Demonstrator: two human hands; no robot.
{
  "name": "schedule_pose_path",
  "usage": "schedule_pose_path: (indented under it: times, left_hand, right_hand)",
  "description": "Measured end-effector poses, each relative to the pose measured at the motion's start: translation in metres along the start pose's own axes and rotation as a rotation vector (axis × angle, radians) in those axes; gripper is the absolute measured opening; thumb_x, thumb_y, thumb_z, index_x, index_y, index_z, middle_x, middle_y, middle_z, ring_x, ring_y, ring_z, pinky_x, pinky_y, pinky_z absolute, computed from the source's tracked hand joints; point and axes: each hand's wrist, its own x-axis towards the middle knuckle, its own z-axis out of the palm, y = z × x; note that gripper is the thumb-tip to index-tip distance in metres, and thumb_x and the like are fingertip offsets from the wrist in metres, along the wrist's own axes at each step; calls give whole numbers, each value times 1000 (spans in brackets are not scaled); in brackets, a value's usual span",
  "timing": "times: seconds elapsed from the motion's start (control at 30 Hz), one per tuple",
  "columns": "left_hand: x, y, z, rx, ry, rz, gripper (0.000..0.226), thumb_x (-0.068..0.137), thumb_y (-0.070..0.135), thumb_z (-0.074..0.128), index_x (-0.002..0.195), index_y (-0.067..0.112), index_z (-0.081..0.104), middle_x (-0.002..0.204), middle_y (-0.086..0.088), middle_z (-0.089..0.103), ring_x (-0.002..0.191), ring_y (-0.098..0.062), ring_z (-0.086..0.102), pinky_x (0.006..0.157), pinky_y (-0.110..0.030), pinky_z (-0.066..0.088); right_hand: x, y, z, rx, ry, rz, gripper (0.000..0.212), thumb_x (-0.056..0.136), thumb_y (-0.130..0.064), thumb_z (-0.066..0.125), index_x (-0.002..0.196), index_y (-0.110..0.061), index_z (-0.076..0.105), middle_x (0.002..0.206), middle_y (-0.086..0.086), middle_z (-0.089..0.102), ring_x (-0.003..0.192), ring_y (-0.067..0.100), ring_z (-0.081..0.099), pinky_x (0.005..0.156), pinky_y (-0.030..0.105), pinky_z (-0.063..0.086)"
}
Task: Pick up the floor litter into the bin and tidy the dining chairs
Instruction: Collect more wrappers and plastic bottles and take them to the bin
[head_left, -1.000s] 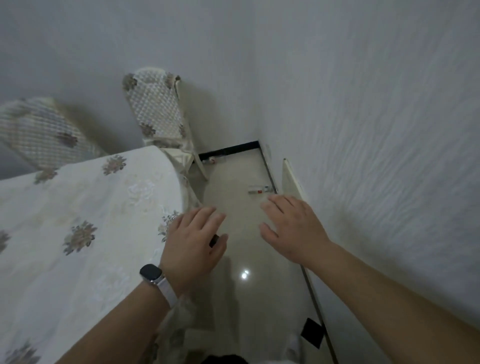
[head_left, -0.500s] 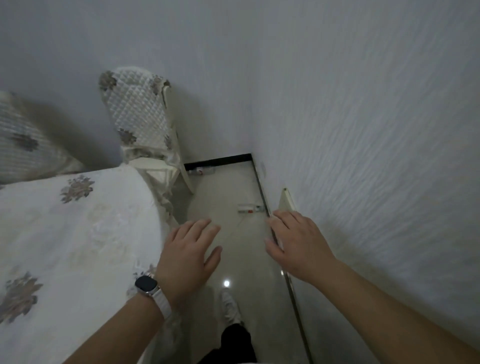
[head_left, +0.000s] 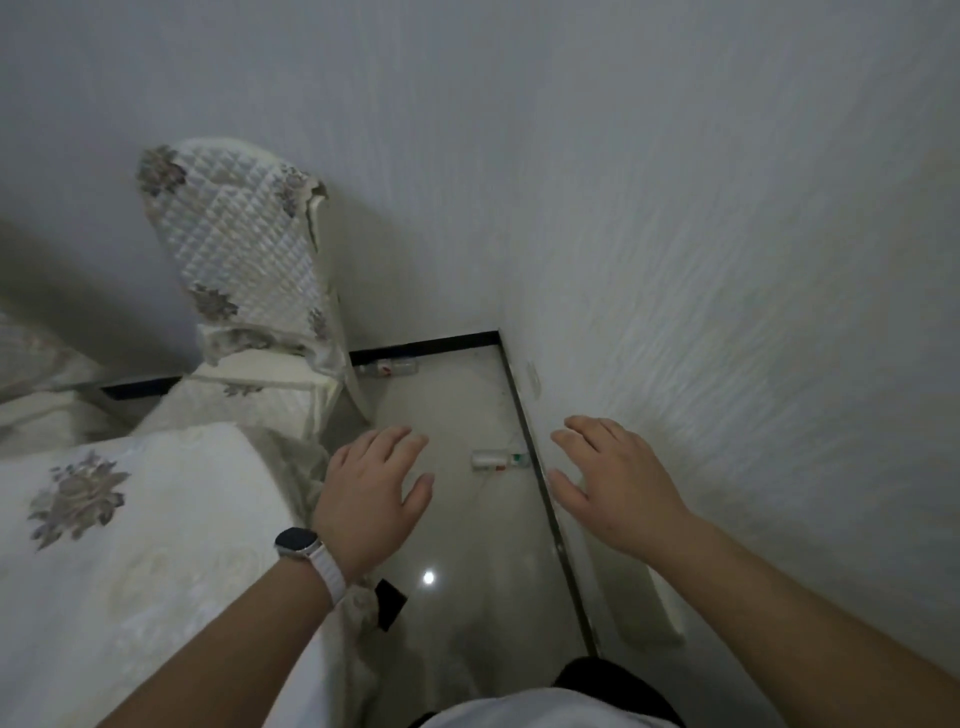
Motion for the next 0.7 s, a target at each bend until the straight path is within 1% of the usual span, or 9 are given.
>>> schedule_pose_path:
  times: [0.1,0.23,0.37,0.5,0.63,0.7]
  left_hand:
    - [37,-20,10,5,-47,-27,51,87,48,45,122,19,66,123,-3,66,112,-30,61,90,-46,50]
    - [88,-44,28,6,-88,-70,50,87,49,46,124,21,65,124,-1,65,113,-28,60,91,-44,49]
    - [151,-63,45,46,-131,-104,51,87,49,43,124,21,65,124,-1,64,113,-26,59,90,-42,47]
    - [226,-87,59,86,-204,-167,55,89,52,39,129,23,61,129,0,62,117,-25,56,94,-42,45]
    - [299,-102,73,110,-228,-161,57,87,52,38,127,20,63,127,-3,63,115,-29,58,93,-44,46]
    - [332,-107,82,103,-241,-145,58,87,52,38,128,18,63,128,-5,62,115,-30,58,95,-44,46]
  right_hand:
    - [37,11,15,2,-38,-10,47,88,-44,45,116,-14,66,120,6,63,106,26,61,84,39,51]
    - [100,34,45,39,-80,-17,46,87,-45,46,116,-14,66,120,6,63,106,26,60,83,38,50]
    - [176,63,82,88,-131,-20,52,87,-48,44,120,-14,65,123,6,63,110,26,60,87,38,49]
    - [261,100,117,134,-165,-18,53,87,-47,43,120,-12,66,122,9,64,107,28,61,86,40,50]
    - [328,130,145,237,-105,130,50,87,-42,45,113,-6,67,111,13,66,94,34,61,77,42,53]
    - [348,137,154,276,-107,187,50,86,-42,45,112,-5,66,108,14,66,92,35,61,76,42,53]
